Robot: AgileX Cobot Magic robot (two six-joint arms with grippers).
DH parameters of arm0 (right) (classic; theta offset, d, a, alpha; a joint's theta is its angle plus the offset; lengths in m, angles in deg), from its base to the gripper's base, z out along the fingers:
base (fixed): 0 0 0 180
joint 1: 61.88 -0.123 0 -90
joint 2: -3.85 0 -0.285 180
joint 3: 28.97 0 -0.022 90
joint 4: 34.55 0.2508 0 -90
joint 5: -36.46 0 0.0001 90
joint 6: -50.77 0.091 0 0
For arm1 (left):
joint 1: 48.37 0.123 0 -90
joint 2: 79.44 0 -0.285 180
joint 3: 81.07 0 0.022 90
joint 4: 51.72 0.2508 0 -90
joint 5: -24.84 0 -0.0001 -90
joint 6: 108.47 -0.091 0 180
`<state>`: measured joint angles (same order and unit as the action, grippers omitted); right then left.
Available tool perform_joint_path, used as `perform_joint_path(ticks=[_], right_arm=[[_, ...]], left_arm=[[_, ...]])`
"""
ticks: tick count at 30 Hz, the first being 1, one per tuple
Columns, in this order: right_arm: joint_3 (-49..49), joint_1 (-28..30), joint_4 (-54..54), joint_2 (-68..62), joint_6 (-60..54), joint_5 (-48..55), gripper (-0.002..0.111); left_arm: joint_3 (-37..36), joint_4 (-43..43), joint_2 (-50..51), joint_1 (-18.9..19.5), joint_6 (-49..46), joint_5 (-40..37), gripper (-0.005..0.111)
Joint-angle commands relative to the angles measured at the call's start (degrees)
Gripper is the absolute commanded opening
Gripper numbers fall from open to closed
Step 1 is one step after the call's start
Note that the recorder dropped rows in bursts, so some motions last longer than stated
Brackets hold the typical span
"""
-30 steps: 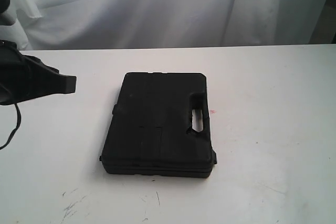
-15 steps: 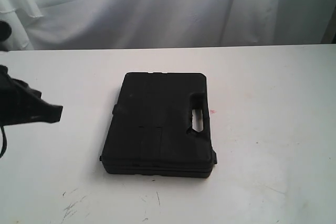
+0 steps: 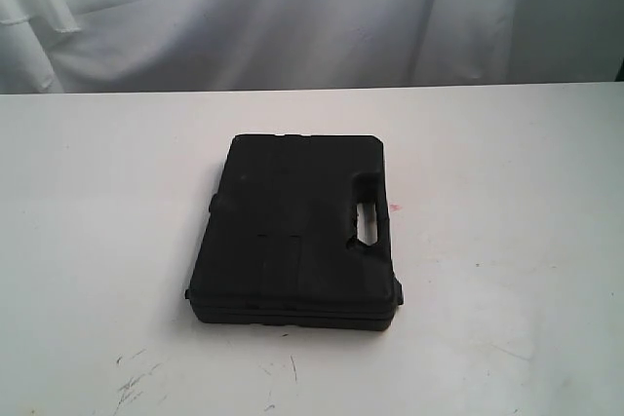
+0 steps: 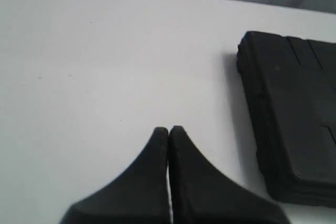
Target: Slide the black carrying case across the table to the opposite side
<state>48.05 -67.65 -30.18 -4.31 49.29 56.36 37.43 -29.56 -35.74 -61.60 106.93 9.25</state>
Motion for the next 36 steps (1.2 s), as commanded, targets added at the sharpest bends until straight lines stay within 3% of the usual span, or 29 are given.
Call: perform_joint_path(ticks=[1, 8, 23, 30, 36], right_arm=[[0.19, 0.24, -0.57, 0.38, -0.10, -0.10, 0.000], [0.19, 0.24, -0.57, 0.38, -0.10, -0.10, 0.000], [0.19, 0.24, -0.57, 0.38, -0.10, -0.10, 0.000], [0.19, 0.24, -0.57, 0.38, -0.10, -0.10, 0.000], [0.19, 0.24, -0.57, 0.38, -0.10, -0.10, 0.000]], left_arm=[[-4.07, -0.85, -9.59, 5.00, 0.51, 1.01, 0.000], [-7.67, -1.56, -21.20, 10.51, 0.51, 0.88, 0.000], [-8.15, -5.27, -25.55, 10.67, 0.18, 0.31, 0.000], [-8.39, -17.00, -26.95, 10.67, -17.56, -0.65, 0.000], [-13.02, -17.58, -31.85, 10.67, -21.01, -0.87, 0.000]])
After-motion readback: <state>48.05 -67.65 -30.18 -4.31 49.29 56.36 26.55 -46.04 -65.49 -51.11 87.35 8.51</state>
